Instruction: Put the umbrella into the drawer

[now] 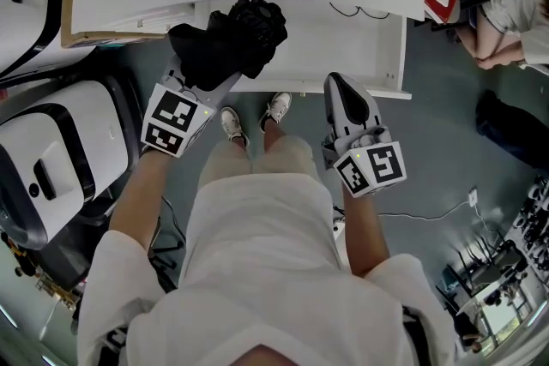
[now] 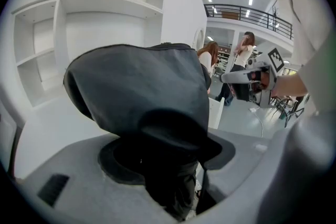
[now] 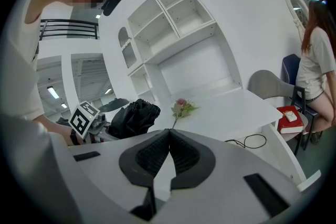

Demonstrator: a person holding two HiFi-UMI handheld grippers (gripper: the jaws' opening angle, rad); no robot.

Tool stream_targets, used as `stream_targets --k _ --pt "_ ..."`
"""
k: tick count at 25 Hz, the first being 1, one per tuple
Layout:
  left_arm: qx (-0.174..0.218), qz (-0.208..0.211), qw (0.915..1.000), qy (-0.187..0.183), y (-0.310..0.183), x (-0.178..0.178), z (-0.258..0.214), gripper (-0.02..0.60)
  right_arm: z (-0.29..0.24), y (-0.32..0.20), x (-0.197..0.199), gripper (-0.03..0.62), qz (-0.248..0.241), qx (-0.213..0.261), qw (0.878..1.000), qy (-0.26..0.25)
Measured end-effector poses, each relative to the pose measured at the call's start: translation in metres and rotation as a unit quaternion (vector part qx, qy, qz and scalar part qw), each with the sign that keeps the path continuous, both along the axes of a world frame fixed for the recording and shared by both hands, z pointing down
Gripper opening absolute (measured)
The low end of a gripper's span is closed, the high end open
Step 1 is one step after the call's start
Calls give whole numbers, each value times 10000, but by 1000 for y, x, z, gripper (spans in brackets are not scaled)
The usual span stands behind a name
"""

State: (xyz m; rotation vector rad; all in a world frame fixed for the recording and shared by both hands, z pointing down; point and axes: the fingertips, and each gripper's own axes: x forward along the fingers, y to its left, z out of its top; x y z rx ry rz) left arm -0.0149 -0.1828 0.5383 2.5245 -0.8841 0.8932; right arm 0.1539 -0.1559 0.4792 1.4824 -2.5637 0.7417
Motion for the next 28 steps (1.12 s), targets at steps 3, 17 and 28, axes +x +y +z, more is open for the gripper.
stream_targets --k 3,17,28 --pt "-23 217 9996 -200 -3 9 8 284 4 -2 7 2 12 -25 10000 -12" --pt "-234 723 9950 -655 -15 29 60 284 17 1 5 2 -22 -123 9999 41" --pt "-415 1184 9864 -1065 -25 49 96 284 27 -4 8 2 -86 -134 9996 231"
